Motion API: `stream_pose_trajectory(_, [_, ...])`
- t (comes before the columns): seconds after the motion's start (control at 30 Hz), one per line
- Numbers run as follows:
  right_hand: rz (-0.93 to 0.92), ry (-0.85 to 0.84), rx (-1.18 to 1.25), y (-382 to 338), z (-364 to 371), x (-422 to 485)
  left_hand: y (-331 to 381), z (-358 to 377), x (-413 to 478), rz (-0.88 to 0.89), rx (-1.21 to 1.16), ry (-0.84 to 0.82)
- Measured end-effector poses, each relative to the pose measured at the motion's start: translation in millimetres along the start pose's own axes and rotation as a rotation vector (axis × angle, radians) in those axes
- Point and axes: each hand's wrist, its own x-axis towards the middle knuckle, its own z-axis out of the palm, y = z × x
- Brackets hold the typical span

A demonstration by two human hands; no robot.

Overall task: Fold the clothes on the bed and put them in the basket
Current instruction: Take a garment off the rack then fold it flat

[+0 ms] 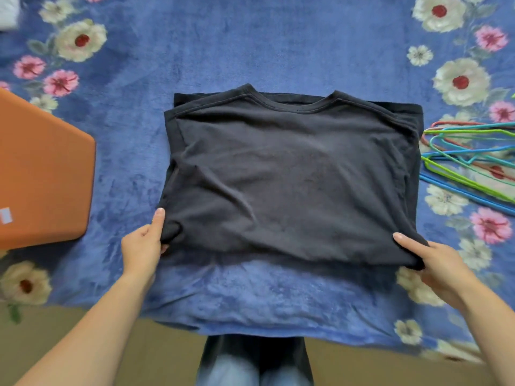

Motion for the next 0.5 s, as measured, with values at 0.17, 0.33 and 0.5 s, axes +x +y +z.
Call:
stream_pose_trajectory(0.17, [0.058, -0.055, 0.064, 29, -19, -10, -18, -31, -13, -0.016, 0.053, 0.011])
stream_pose_trajectory(0.33, [0.199, -0.104, -0.254, 80, -17, -27, -71, -57, -30, -0.135, 0.259, 0.019])
stream_pose_trajectory(0.5, [0.068, 0.131, -0.38, 85, 0, -17, -60, -37, -21, -0.014, 0.466, 0.154])
